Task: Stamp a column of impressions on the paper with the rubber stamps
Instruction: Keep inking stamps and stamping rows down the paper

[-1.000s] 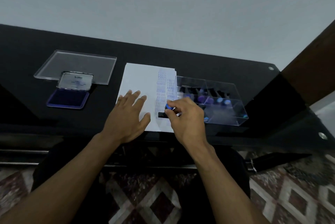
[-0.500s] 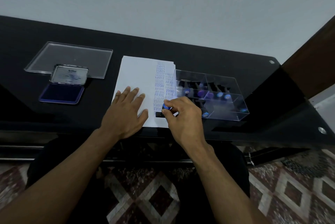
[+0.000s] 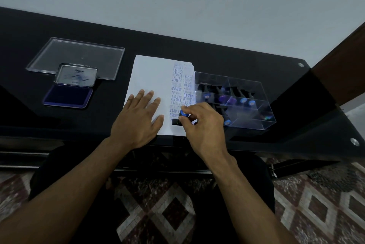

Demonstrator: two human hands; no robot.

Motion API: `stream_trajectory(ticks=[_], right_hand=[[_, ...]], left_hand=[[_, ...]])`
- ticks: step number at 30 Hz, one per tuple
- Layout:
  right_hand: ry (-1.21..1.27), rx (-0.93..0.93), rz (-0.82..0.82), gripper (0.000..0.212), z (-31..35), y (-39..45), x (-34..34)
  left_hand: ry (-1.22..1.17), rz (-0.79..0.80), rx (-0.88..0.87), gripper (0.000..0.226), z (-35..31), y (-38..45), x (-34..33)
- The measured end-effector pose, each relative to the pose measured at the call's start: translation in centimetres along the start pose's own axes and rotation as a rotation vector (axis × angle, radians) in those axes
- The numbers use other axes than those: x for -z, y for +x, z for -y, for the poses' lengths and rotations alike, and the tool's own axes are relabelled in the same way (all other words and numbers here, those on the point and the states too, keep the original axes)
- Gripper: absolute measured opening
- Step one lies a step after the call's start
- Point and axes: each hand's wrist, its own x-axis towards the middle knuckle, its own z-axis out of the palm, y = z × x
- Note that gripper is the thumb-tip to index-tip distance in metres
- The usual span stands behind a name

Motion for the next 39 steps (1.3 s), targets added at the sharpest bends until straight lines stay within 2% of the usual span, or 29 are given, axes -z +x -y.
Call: stream_trajectory(ticks=[26,39], right_hand=[[-0.009,0.010,0.037,0.019,-0.2,0.3,-1.5],[-0.061,0.095,0.018,0.007,-0.6,0.5,-1.9]], left_hand=[[0.005,-0.022,0.006,0.074,0.0,0.0,-0.1],[0.007,-0.032,0.003,0.070,0.1,0.0,-0.4]])
